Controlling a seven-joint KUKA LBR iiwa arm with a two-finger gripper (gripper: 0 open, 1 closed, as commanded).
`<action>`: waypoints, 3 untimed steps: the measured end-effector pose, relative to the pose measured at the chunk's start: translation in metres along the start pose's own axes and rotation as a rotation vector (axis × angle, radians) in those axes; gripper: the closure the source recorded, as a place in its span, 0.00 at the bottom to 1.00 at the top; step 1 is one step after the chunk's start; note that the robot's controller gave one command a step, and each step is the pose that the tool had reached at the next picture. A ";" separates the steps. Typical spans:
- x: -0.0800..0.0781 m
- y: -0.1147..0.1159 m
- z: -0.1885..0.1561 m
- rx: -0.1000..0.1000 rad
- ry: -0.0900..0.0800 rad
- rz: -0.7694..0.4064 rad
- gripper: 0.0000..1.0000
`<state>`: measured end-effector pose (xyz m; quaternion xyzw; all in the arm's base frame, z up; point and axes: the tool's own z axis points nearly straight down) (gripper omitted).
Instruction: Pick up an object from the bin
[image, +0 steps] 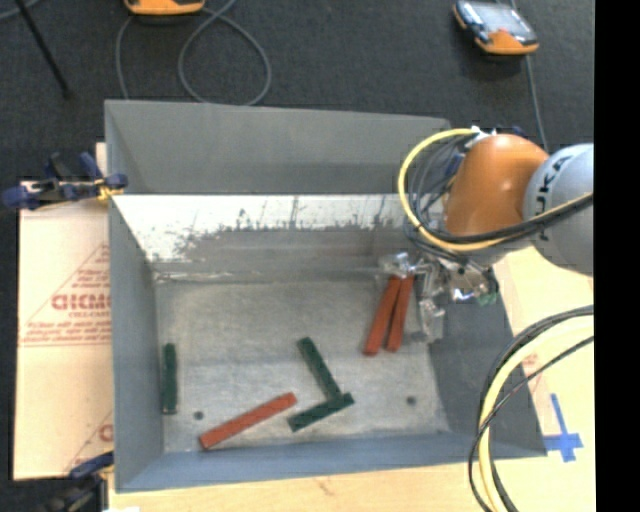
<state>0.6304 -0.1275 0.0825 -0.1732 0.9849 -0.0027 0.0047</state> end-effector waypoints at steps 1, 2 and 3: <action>-0.004 0.007 0.000 -0.007 -0.003 -0.007 1.00; -0.022 0.038 -0.110 -0.002 -0.002 -0.341 1.00; -0.032 0.036 -0.222 0.000 -0.005 -0.428 1.00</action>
Offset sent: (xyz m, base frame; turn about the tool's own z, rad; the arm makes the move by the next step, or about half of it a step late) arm 0.0000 0.0000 0.0000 0.0000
